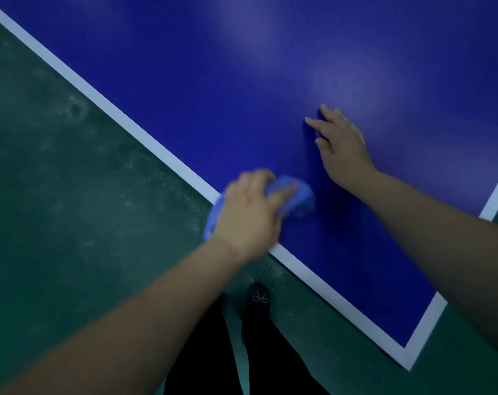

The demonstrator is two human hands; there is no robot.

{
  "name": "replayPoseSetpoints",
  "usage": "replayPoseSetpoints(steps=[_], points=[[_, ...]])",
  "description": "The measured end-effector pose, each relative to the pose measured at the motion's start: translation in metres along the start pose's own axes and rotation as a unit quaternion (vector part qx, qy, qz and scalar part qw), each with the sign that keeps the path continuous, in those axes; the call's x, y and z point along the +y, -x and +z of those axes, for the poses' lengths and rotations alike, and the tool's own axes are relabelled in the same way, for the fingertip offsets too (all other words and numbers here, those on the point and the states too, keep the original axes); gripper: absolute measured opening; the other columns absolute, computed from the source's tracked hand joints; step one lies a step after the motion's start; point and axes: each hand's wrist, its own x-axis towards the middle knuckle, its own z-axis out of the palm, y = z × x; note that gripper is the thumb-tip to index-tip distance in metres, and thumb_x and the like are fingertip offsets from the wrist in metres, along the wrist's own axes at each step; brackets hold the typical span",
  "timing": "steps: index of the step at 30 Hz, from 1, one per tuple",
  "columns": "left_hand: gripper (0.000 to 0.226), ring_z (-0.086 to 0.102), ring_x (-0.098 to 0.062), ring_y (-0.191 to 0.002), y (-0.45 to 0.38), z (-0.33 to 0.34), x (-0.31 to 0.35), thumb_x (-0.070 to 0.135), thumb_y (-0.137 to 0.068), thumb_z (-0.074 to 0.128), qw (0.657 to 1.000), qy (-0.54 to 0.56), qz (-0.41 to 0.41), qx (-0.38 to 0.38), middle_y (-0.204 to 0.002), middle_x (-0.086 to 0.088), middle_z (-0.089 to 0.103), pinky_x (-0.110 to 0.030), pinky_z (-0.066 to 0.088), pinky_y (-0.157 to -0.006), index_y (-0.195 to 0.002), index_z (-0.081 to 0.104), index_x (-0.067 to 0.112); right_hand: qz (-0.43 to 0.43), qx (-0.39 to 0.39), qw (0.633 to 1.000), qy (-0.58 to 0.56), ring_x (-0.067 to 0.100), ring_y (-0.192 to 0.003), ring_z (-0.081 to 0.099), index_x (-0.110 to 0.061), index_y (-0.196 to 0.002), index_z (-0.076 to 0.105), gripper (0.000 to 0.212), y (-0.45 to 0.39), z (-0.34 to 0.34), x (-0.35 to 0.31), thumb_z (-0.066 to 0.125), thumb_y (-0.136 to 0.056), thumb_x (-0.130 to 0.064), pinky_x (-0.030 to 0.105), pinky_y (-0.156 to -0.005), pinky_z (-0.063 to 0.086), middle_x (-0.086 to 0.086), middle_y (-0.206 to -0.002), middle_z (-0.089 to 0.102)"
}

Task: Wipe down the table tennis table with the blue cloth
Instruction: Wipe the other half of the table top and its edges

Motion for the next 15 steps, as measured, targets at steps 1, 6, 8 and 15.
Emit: replayPoseSetpoints(steps=[1,6,8,15], points=[[0.049,0.055,-0.036,-0.097,0.019,0.000,0.009,0.019,-0.075,0.070,0.998,0.033,0.053,-0.024,-0.116,-0.012,0.059,-0.043,0.044,-0.081,-0.124,0.066,0.024,0.001,-0.002,1.000,0.000,0.019,-0.148,0.009,-0.026,-0.144,0.041,0.045,0.000,0.000,0.000,0.038,-0.102,-0.011,0.044,-0.120,0.010,-0.001,-0.160,0.019],[0.044,0.057,-0.042,-0.097,0.026,-0.022,-0.044,0.007,-0.072,0.068,1.000,-0.009,0.013,0.013,-0.114,-0.020,0.060,-0.047,0.047,-0.083,-0.114,0.073,0.020,-0.002,-0.016,1.000,0.006,0.020,-0.148,0.009,-0.025,-0.145,0.040,0.046,0.003,-0.002,-0.001,0.038,-0.102,-0.010,0.042,-0.120,0.009,0.001,-0.160,0.017],[0.039,0.052,-0.044,-0.103,0.005,-0.030,-0.063,0.015,-0.082,0.066,0.986,-0.037,-0.151,0.067,-0.120,-0.022,0.054,-0.047,0.042,-0.087,-0.121,0.069,0.019,-0.002,-0.015,1.000,0.010,0.020,-0.148,0.009,-0.026,-0.145,0.039,0.046,0.003,-0.002,-0.002,0.037,-0.102,-0.010,0.042,-0.120,0.009,0.001,-0.160,0.017],[0.051,0.056,-0.038,-0.097,0.037,0.010,0.034,0.017,-0.071,0.072,1.000,0.021,0.021,0.001,-0.118,-0.016,0.060,-0.041,0.041,-0.083,-0.122,0.068,0.021,0.002,-0.007,1.000,0.013,0.021,-0.148,0.011,-0.025,-0.144,0.041,0.047,0.000,0.000,-0.004,0.037,-0.101,-0.008,0.045,-0.120,0.012,0.002,-0.160,0.019]])
